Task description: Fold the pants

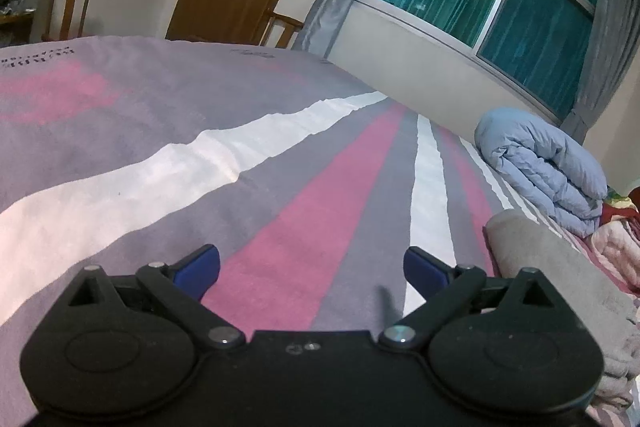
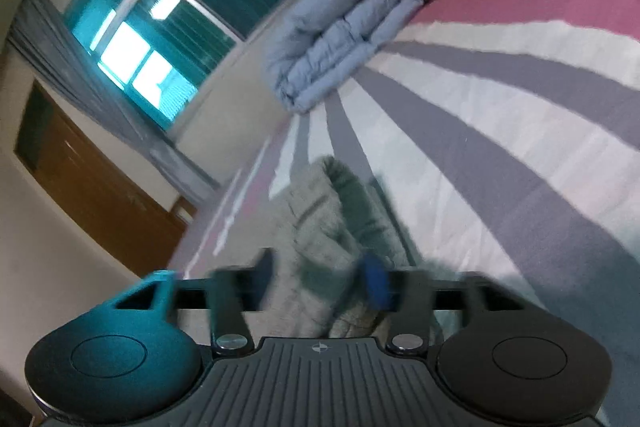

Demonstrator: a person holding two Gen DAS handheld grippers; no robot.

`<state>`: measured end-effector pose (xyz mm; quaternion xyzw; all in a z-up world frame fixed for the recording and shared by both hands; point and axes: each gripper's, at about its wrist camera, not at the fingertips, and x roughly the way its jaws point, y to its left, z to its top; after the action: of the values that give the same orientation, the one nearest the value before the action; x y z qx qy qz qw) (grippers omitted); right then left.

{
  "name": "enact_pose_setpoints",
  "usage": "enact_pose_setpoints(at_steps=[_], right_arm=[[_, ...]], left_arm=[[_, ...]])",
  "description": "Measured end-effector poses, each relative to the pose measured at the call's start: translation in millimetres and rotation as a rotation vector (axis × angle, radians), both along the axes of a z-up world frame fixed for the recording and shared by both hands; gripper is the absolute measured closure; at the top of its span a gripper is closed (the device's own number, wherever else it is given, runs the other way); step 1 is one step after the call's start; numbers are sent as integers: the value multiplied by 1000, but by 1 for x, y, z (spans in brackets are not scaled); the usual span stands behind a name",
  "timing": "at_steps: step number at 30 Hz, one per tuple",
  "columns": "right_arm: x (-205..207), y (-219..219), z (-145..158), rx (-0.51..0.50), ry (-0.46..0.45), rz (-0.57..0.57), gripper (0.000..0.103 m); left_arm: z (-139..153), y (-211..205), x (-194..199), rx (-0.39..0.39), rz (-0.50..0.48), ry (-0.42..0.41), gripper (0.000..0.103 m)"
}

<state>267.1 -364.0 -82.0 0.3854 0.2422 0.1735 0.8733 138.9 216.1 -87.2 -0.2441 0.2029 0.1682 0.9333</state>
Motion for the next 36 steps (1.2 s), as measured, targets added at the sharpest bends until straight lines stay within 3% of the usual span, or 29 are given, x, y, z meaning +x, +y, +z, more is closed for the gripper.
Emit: enact_pose_setpoints(at_steps=[8, 12, 13, 14, 16, 18, 19, 21, 23, 25, 36], right_arm=[[17, 7, -19, 46, 130, 64, 40], [29, 23, -26, -11, 143, 78, 40], [31, 26, -24, -26, 135, 91, 59], [29, 26, -20, -6, 111, 99, 61], [18, 15, -14, 193, 4, 121, 63], [8, 8, -11, 285, -46, 116, 63], [9, 9, -17, 248, 1, 95, 63], [23, 13, -40, 113, 223, 46, 63], [25, 11, -40, 119, 207, 43, 63], [22, 15, -34, 64, 191, 64, 62], [24, 18, -31, 45, 171, 81, 56]], left_arm=[[0, -2, 2, 10, -7, 4, 10], [-1, -3, 4, 14, -18, 17, 9], [-1, -3, 4, 17, -20, 20, 9], [-1, -3, 5, 20, -21, 23, 9], [-1, -4, 5, 23, -22, 24, 9], [-1, -6, 6, 29, -26, 26, 9], [-1, -6, 7, 33, -28, 29, 9], [-1, -8, 8, 39, -29, 35, 9], [-1, -9, 9, 34, -31, 35, 9], [0, -10, 9, 38, -35, 32, 9], [1, -11, 6, 35, -39, 32, 9]])
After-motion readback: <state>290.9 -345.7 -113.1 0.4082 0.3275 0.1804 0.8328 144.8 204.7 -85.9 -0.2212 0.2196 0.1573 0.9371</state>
